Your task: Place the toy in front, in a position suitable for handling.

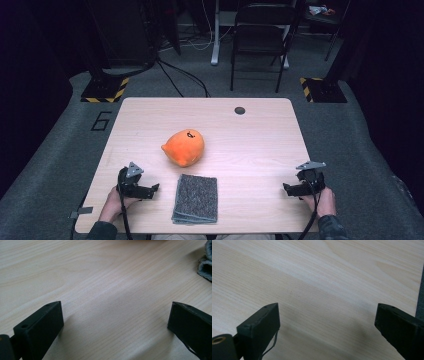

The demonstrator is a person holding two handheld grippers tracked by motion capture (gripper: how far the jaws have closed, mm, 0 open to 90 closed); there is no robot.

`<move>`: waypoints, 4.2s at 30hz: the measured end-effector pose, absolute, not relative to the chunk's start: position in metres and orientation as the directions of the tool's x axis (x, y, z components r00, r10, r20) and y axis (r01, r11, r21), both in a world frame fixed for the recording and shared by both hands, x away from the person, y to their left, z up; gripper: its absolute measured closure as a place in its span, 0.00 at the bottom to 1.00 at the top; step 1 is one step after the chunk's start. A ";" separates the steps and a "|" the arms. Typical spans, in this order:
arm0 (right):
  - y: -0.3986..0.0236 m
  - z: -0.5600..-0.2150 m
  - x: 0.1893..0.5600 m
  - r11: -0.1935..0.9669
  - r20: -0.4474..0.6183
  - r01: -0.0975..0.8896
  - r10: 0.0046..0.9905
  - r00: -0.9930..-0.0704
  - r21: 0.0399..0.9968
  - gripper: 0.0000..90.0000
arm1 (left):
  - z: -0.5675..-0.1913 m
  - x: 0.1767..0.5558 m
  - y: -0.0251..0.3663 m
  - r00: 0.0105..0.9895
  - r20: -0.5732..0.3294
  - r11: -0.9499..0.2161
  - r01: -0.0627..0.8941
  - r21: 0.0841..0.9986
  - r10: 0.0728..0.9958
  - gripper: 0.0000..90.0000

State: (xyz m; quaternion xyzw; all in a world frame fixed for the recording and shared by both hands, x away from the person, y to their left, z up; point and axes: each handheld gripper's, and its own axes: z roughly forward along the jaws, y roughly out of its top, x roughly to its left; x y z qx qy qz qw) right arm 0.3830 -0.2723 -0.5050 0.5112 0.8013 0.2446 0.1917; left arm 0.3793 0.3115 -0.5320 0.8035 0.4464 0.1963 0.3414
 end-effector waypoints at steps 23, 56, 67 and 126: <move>-0.231 -0.481 0.382 0.422 -0.011 0.658 0.846 -0.533 0.623 0.07 | -0.532 0.379 0.311 0.524 0.010 -0.368 0.584 0.723 0.852 0.00; -0.124 -0.471 0.382 0.570 0.003 0.512 0.666 -0.746 0.643 0.01 | -0.532 0.379 0.311 0.525 0.011 -0.369 0.583 0.723 0.851 0.00; -0.079 -0.470 0.381 0.620 0.006 0.448 0.582 -0.813 0.644 0.00 | -0.532 0.379 0.311 0.526 0.012 -0.370 0.583 0.723 0.851 0.00; -0.006 -0.500 0.382 0.740 -0.006 0.370 0.451 -0.893 0.561 0.81 | -0.531 0.379 0.311 0.525 0.010 -0.371 0.587 0.719 0.851 0.00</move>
